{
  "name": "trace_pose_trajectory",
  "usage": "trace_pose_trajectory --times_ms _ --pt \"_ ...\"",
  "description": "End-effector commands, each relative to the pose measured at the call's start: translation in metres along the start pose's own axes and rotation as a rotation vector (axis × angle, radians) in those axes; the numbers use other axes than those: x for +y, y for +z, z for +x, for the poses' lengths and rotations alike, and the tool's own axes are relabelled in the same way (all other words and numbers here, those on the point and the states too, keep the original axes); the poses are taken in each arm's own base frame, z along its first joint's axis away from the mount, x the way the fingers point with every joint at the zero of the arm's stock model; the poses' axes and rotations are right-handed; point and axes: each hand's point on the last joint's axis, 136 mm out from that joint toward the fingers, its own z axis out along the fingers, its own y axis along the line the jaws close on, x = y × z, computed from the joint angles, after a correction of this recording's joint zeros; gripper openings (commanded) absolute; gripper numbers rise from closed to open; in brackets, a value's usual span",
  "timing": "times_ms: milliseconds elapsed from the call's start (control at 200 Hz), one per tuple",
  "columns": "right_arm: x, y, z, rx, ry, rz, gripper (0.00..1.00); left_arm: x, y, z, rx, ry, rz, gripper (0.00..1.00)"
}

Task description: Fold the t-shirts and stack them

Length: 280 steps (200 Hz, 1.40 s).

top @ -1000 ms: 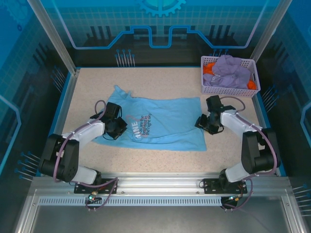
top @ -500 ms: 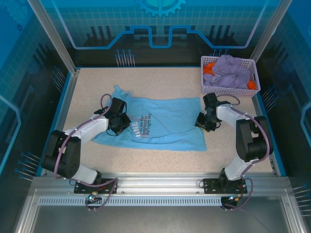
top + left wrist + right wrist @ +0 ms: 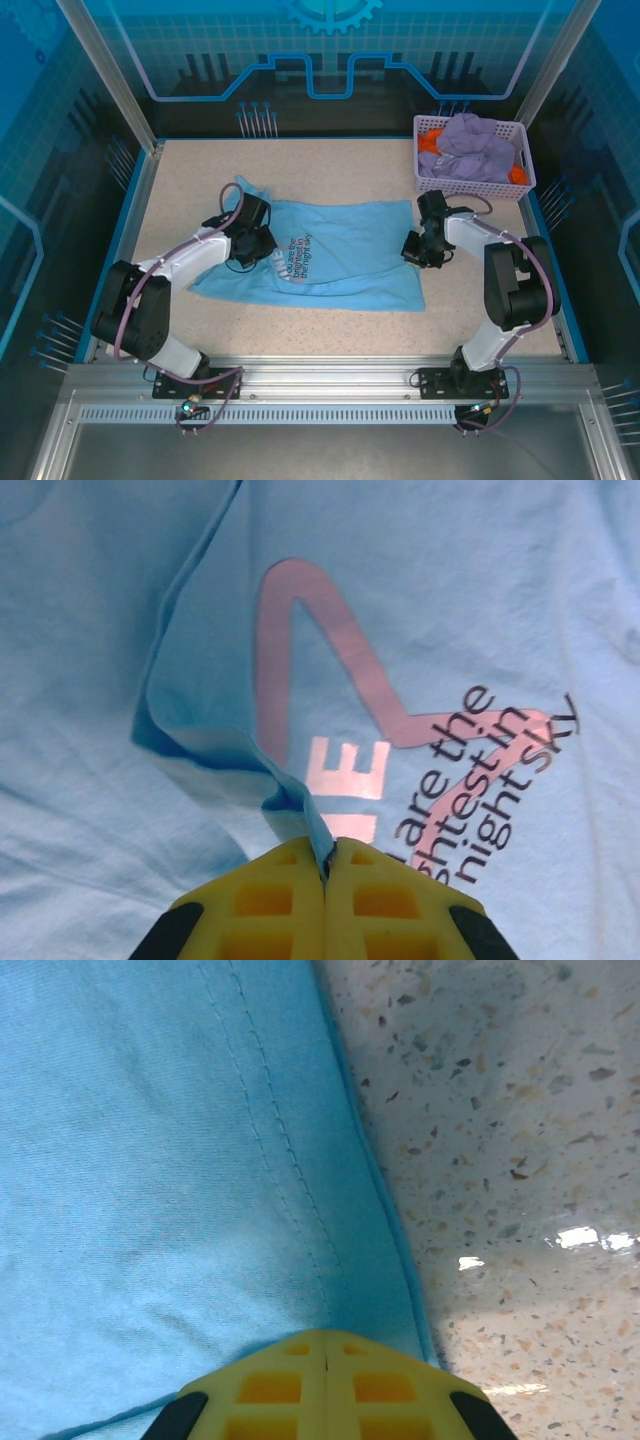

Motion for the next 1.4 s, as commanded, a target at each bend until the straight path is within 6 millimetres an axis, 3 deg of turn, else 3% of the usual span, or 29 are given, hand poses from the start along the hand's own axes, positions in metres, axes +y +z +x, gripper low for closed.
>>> trace_pose_trajectory --times_ms 0,160,420,575,665,730,815,985,1115,1181,1271,1366,1396 --pt "-0.004 -0.013 0.001 -0.023 0.022 -0.009 0.0 -0.012 -0.002 -0.007 -0.024 0.101 -0.031 0.0" --pt "-0.012 -0.015 0.004 -0.028 0.051 0.004 0.0 -0.032 0.002 -0.012 -0.03 0.186 -0.061 0.0" --pt "-0.021 -0.022 0.008 -0.063 0.09 0.007 0.0 -0.061 0.024 -0.001 0.049 0.344 -0.136 0.07" --pt "-0.025 -0.022 0.011 -0.062 0.11 0.009 0.0 -0.065 0.034 0.004 0.09 0.396 -0.202 0.25" --pt "-0.027 -0.019 0.012 -0.048 0.121 0.007 0.01 -0.064 0.027 -0.004 0.05 0.391 -0.228 0.46" --pt "-0.028 -0.02 0.011 -0.052 0.128 -0.001 0.01 -0.062 0.014 -0.017 -0.016 0.38 -0.241 0.52" --pt "-0.03 -0.023 0.009 -0.062 0.14 -0.004 0.01 -0.05 -0.01 -0.039 -0.108 0.336 -0.272 0.64" --pt "-0.034 -0.024 0.01 -0.072 0.17 -0.028 0.01 -0.002 -0.036 -0.06 -0.137 0.104 -0.186 0.65" --pt "-0.035 -0.021 0.009 -0.058 0.174 -0.025 0.03 0.054 -0.027 -0.05 -0.076 -0.09 -0.18 0.7" --pt "-0.037 -0.02 0.009 -0.059 0.193 -0.029 0.13 0.077 -0.024 -0.043 -0.06 -0.177 -0.176 0.71" --pt "-0.04 -0.018 0.009 -0.06 0.215 -0.045 0.14 0.109 -0.02 -0.034 -0.057 -0.302 -0.176 0.77" --pt "-0.039 -0.019 0.009 -0.051 0.216 -0.059 0.16 0.128 -0.021 -0.03 -0.05 -0.401 -0.149 0.88" --pt "-0.038 -0.02 0.009 -0.053 0.215 -0.06 0.21 0.128 -0.022 -0.03 -0.05 -0.416 -0.13 0.9"
